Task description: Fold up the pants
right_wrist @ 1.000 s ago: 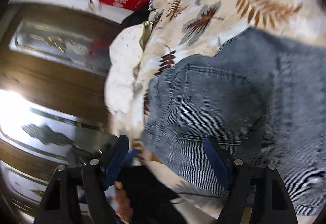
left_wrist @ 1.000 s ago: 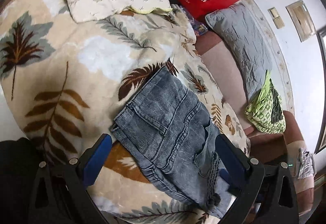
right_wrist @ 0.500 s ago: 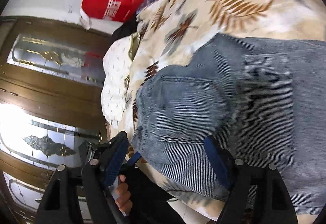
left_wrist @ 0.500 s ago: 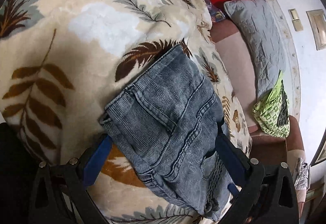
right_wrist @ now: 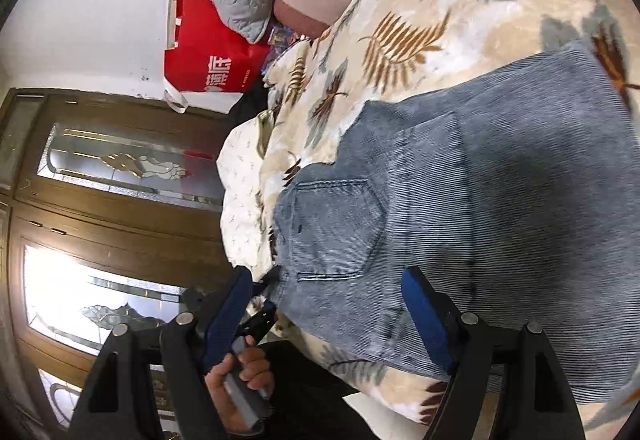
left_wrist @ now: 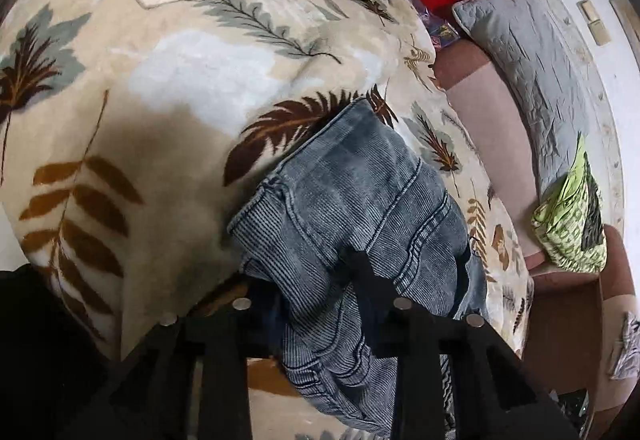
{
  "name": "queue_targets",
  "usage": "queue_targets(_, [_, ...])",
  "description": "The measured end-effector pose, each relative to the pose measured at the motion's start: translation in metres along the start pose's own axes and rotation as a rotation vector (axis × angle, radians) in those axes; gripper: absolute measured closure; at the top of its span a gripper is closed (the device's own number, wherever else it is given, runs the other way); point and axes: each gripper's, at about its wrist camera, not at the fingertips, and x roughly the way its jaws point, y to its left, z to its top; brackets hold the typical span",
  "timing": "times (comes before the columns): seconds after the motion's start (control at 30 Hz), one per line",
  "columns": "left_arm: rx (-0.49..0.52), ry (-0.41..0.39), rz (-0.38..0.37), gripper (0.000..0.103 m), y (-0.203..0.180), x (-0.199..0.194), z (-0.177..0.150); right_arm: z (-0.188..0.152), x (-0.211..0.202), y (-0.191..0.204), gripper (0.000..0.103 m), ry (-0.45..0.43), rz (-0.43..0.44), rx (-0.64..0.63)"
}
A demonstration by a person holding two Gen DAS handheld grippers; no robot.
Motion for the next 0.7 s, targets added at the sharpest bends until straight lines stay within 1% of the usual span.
queue_targets(0.13, [-0.005,-0.005,-0.018,0.08,0.004,-0.003,0.0,0.009,0.03,0.013,0.023,0.028,0.008,0.011])
queue_targets(0.17, [-0.007,-0.009,-0.021,0.085,0.005,-0.003,0.001,0.013,0.042,0.015,0.023,0.041,0.016,0.028])
queue_targets(0.23, [-0.009,-0.011,-0.032,0.085,0.006,-0.004,0.001,0.016,0.062,0.017,0.023,0.058,0.041,0.073])
queue_targets(0.3, [-0.006,-0.013,-0.034,0.086,0.007,-0.004,0.0,0.019,0.083,0.021,0.023,0.082,0.067,0.079])
queue_targets(0.33, [-0.001,-0.015,-0.032,0.086,0.005,-0.005,-0.001,0.02,0.098,0.02,0.02,0.102,0.052,0.078])
queue_targets(0.37, [0.003,-0.016,-0.031,0.086,0.004,-0.005,-0.001,0.021,0.115,0.014,0.02,0.142,0.001,0.098])
queue_targets(0.4, [0.005,-0.015,-0.031,0.086,0.004,-0.006,-0.001,0.019,0.133,0.005,0.021,0.201,-0.08,0.121])
queue_targets(0.43, [0.015,-0.02,-0.028,0.086,0.003,-0.008,-0.001,0.02,0.135,0.005,0.022,0.194,-0.103,0.112])
queue_targets(0.5, [0.032,-0.029,-0.024,0.088,0.0,-0.01,-0.001,0.021,0.122,0.02,0.022,0.175,-0.073,0.089])
queue_targets(0.53, [0.045,-0.034,-0.016,0.088,-0.004,-0.011,-0.001,0.022,0.108,0.028,0.022,0.146,-0.065,0.055])
queue_targets(0.6, [0.087,-0.06,-0.01,0.09,-0.014,-0.016,-0.003,0.022,0.08,0.036,0.021,0.09,-0.107,-0.008])
queue_targets(0.63, [0.135,-0.086,-0.007,0.09,-0.025,-0.021,-0.005,0.021,0.065,0.035,0.021,0.069,-0.124,-0.03])
queue_targets(0.7, [0.2,-0.119,-0.015,0.091,-0.042,-0.029,-0.008,0.019,0.029,0.021,0.021,0.014,-0.17,-0.041])
